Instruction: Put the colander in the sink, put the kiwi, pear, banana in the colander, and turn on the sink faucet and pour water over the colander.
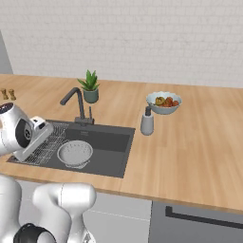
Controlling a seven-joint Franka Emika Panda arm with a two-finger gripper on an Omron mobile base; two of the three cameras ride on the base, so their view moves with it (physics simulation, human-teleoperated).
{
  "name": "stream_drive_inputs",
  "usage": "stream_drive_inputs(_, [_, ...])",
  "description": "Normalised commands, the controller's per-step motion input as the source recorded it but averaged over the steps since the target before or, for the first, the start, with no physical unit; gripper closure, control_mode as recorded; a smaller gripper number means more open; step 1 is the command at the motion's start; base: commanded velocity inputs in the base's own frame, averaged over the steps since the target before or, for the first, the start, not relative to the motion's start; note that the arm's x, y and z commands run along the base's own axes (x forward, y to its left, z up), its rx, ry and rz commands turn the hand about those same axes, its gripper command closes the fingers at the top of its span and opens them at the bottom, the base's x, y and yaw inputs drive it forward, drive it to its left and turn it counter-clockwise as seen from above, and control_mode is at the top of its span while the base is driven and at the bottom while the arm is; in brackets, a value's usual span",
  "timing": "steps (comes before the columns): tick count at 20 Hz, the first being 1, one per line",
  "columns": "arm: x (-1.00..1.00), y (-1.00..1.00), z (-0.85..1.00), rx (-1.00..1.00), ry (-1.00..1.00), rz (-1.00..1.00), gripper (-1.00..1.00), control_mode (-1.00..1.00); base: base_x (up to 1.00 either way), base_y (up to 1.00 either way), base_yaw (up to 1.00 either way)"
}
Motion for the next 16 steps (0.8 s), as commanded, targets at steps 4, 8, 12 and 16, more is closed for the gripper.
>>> stream_drive_inputs(4, [0.06,0.73,0.0,0.01,0.0,-0.42,-1.0,-1.0,0.0,0.0,0.0])
stream_drive_inputs(8, [0.17,0.73,0.08,0.09,0.0,-0.28,-1.0,-1.0,0.0,0.0,0.0])
stream_drive_inputs(12, [0.2,0.69,0.06,0.09,0.01,-0.27,-1.0,-1.0,0.0,0.0,0.0])
stream_drive_inputs(16, [0.34,0.71,0.0,0.13,0.03,-0.27,-1.0,-1.0,0.0,0.0,0.0])
